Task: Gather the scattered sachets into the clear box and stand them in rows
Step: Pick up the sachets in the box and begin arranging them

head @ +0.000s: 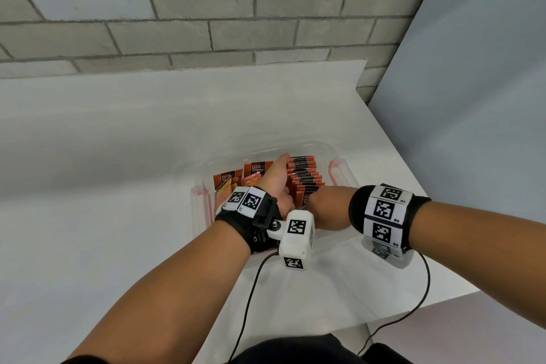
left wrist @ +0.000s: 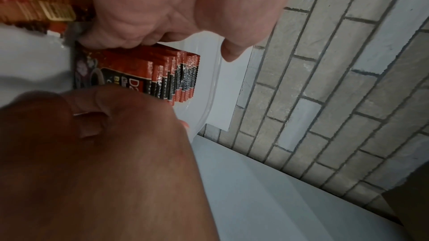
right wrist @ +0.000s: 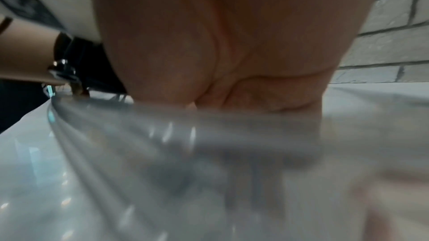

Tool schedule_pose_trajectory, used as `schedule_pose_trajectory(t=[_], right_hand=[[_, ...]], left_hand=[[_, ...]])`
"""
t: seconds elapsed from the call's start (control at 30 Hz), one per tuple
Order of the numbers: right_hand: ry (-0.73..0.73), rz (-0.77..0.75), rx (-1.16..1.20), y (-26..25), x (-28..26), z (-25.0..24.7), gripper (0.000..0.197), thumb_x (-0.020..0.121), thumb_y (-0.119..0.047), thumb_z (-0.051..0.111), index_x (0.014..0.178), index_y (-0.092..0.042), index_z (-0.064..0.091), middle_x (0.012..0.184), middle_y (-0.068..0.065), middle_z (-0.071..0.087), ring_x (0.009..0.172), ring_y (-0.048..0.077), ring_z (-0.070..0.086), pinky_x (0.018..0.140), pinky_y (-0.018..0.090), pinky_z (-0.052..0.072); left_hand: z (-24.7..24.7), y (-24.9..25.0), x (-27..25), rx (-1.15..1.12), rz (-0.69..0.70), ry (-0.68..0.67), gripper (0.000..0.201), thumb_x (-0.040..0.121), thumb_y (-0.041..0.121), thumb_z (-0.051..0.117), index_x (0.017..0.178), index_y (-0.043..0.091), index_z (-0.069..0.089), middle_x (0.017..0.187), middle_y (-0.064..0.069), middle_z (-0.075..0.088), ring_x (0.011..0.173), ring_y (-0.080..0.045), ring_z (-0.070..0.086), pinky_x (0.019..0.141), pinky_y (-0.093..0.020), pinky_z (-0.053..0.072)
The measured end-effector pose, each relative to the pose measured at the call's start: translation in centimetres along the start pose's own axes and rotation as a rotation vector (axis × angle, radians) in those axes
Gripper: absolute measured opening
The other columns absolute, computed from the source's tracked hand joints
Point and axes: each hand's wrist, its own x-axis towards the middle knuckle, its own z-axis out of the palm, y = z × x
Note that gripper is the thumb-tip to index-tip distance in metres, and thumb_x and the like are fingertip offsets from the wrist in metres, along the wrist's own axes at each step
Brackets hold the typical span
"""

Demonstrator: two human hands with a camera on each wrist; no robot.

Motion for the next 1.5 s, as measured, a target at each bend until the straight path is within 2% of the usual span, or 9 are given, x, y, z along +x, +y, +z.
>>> schedule_pose_trajectory(t=[0.1, 0.2, 0.33, 0.43, 0.57, 0.7, 0.83, 1.07, 1.5], right_hand=[[0.027, 0.024, 0.07, 0.3, -0.9, -0.4, 0.023, 0.095, -0.019, 0.047, 0.074, -0.01, 0.05, 0.071, 0.003, 0.051, 0.071, 0.02, 0.05, 0.068, 0.026, 0.046], [0.189, 0.084, 0.319, 0.9, -2.2, -1.4, 0.02, 0.094, -0.015, 0.047, 0.079, -0.005, 0.057, 0.071, 0.003, 0.052, 0.064, 0.017, 0.048, 0.051, 0.018, 0.036], [0.557, 0.276, 0.775, 1.7, -2.5, -2.9, 0.021, 0.094, -0.025, 0.05, 0.109, -0.011, 0.054, 0.097, 0.001, 0.057, 0.082, 0.017, 0.055, 0.057, 0.019, 0.04], [0.499, 0.367, 0.973, 1.7, -1.6, -3.4, 0.044, 0.095, -0.034, 0.046, 0.132, -0.009, 0.045, 0.122, 0.004, 0.053, 0.108, 0.02, 0.053, 0.078, 0.024, 0.038], [0.457, 0.413, 1.248, 1.3, -0.4, -3.8, 0.043, 0.098, -0.038, 0.037, 0.119, -0.004, 0.053, 0.111, 0.01, 0.056, 0.102, 0.024, 0.055, 0.086, 0.034, 0.044], [0.369, 0.47, 1.426, 1.2, 0.2, -4.1, 0.074, 0.095, -0.059, 0.034, 0.147, -0.006, 0.026, 0.147, 0.011, 0.039, 0.132, 0.028, 0.04, 0.109, 0.044, 0.034], [0.341, 0.46, 1.521, 1.5, 0.6, -4.3, 0.075, 0.094, -0.063, 0.032, 0.145, -0.007, 0.031, 0.142, 0.015, 0.044, 0.128, 0.031, 0.044, 0.108, 0.048, 0.035], [0.316, 0.441, 1.582, 1.5, 1.1, -4.0, 0.072, 0.092, -0.065, 0.035, 0.134, -0.008, 0.046, 0.119, 0.009, 0.061, 0.104, 0.025, 0.058, 0.091, 0.043, 0.046], [0.312, 0.419, 1.557, 2.0, 2.1, -3.7, 0.075, 0.091, -0.066, 0.037, 0.137, -0.008, 0.044, 0.123, 0.012, 0.06, 0.109, 0.026, 0.058, 0.098, 0.046, 0.046]], left_hand=[[-0.1, 0.0, 0.0, 0.01, 0.018, 0.018, 0.063, 0.099, 0.046, 0.045, 0.145, 0.005, 0.033, 0.147, -0.021, 0.039, 0.131, -0.035, 0.043, 0.098, -0.047, 0.037], [-0.2, 0.1, -0.2, 0.074, 0.034, 0.055, 0.042, 0.101, 0.042, 0.041, 0.122, 0.008, 0.051, 0.116, -0.015, 0.056, 0.094, -0.03, 0.057, 0.081, -0.042, 0.042], [-0.2, 0.3, -0.5, 0.116, 0.065, 0.083, 0.058, 0.102, 0.043, 0.038, 0.143, 0.002, 0.034, 0.108, -0.015, 0.055, 0.088, -0.023, 0.055, 0.06, -0.035, 0.039], [0.0, 0.6, -0.8, 0.05, 0.037, 0.071, 0.063, 0.102, 0.045, 0.037, 0.147, 0.002, 0.028, 0.14, -0.02, 0.045, 0.122, -0.031, 0.047, 0.068, -0.039, 0.042], [0.2, 0.7, -1.2, -0.041, 0.027, 0.037, 0.065, 0.102, 0.049, 0.032, 0.149, 0.004, 0.026, 0.153, -0.017, 0.03, 0.139, -0.033, 0.03, 0.104, -0.047, 0.032], [-0.2, 0.6, -0.6, -0.077, 0.017, 0.008, 0.07, 0.1, 0.053, 0.032, 0.15, 0.004, 0.024, 0.153, -0.018, 0.029, 0.136, -0.036, 0.035, 0.09, -0.048, 0.038], [-0.5, 0.3, 0.5, -0.106, 0.015, 0.009, 0.08, 0.096, 0.06, 0.036, 0.152, 0.007, 0.017, 0.155, -0.019, 0.027, 0.135, -0.037, 0.039, 0.099, -0.052, 0.039], [-0.4, 0.1, 1.4, -0.048, 0.01, -0.056, 0.079, 0.095, 0.063, 0.034, 0.145, 0.003, 0.033, 0.144, -0.023, 0.042, 0.127, -0.039, 0.047, 0.09, -0.052, 0.042], [0.0, 0.4, 1.3, -0.001, 0.062, -0.019, 0.073, 0.098, 0.06, 0.03, 0.147, 0.006, 0.032, 0.145, -0.019, 0.043, 0.126, -0.034, 0.048, 0.076, -0.045, 0.046]])
